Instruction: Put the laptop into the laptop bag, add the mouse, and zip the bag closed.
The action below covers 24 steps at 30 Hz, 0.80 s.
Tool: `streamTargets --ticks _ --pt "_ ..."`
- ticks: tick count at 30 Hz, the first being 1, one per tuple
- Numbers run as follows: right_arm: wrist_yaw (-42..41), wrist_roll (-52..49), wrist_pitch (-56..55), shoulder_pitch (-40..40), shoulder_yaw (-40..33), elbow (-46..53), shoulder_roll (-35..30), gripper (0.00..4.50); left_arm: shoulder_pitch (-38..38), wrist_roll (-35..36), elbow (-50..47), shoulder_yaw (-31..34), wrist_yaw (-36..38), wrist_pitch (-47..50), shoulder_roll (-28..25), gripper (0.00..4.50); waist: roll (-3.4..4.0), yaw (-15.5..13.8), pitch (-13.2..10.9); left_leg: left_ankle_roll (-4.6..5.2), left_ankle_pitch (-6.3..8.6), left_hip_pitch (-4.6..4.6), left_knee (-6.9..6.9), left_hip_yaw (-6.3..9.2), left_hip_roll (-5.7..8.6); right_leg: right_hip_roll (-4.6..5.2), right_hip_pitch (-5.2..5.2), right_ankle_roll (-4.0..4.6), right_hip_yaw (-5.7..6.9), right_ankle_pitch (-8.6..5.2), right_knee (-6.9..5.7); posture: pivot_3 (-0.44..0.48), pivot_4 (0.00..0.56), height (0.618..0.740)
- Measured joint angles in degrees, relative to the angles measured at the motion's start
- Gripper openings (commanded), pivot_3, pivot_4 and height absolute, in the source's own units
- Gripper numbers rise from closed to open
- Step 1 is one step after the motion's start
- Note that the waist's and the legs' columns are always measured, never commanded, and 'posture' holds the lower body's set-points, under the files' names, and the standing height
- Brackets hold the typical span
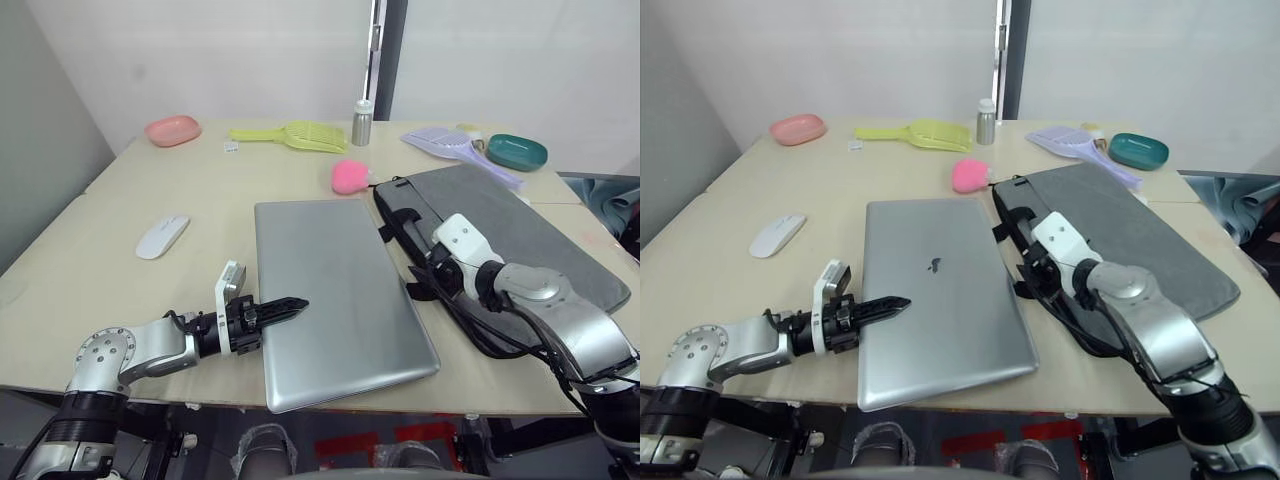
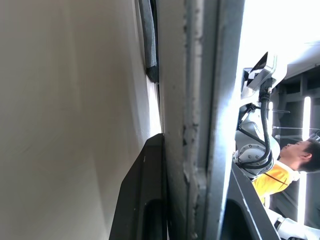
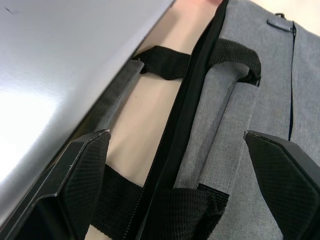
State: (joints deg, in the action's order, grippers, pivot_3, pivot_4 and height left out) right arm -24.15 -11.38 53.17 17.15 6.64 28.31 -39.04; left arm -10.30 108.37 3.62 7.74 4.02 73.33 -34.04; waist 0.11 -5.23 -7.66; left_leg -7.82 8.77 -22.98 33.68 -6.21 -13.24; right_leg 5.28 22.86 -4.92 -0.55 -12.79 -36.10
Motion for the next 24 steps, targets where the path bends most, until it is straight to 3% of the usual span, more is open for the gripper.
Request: streamTargets --ticks 1,2,6,22,24 --pt "0.9 1.2 -1.0 0.4 0.8 -2.0 1.2 3.97 -0.1 0.0 0.0 0.0 0.1 -0.1 0.0 0.29 0.0 0.1 0.0 0.0 0.0 0.0 0.02 -0.01 0.0 0.0 0.01 0.0 -0.02 0.0 -0.03 0.0 0.15 0.74" --pt "1.1 1.7 -1.4 0.3 1.2 -3.0 1.8 3.95 -0.1 0.0 0.0 -0.1 0.1 -0.1 0.0 0.29 0.0 0.1 0.0 -0.01 0.0 0.01 0.02 -0.01 0.0 0.0 0.01 0.0 -0.03 0.0 -0.04 0.0 0.15 0.74" --pt "2.1 3.1 -2.2 0.3 1.2 -5.5 3.1 2.69 0.0 0.0 -0.1 -0.2 0.2 -0.1 0.0 0.29 0.01 0.0 0.0 0.0 0.0 0.0 0.04 -0.04 0.01 0.0 0.02 -0.03 -0.06 0.02 -0.05 0.0 0.15 0.74" --pt "1.8 8.7 -5.1 0.2 3.4 -10.0 4.2 2.69 -0.4 0.0 -0.1 -1.2 0.4 -0.3 0.1 0.29 0.0 0.0 0.0 0.0 -0.01 0.01 0.15 -0.04 0.01 0.0 0.01 -0.09 -0.1 0.06 -0.15 0.0 0.15 0.74" --pt "1.8 9.1 -5.1 0.2 3.3 -10.2 4.5 2.14 -0.4 0.0 -0.1 -1.2 0.4 -0.3 0.1 0.29 0.0 0.0 0.0 0.0 -0.01 0.01 0.17 -0.05 0.01 0.0 0.01 -0.09 -0.1 0.06 -0.17 0.0 0.15 0.74"
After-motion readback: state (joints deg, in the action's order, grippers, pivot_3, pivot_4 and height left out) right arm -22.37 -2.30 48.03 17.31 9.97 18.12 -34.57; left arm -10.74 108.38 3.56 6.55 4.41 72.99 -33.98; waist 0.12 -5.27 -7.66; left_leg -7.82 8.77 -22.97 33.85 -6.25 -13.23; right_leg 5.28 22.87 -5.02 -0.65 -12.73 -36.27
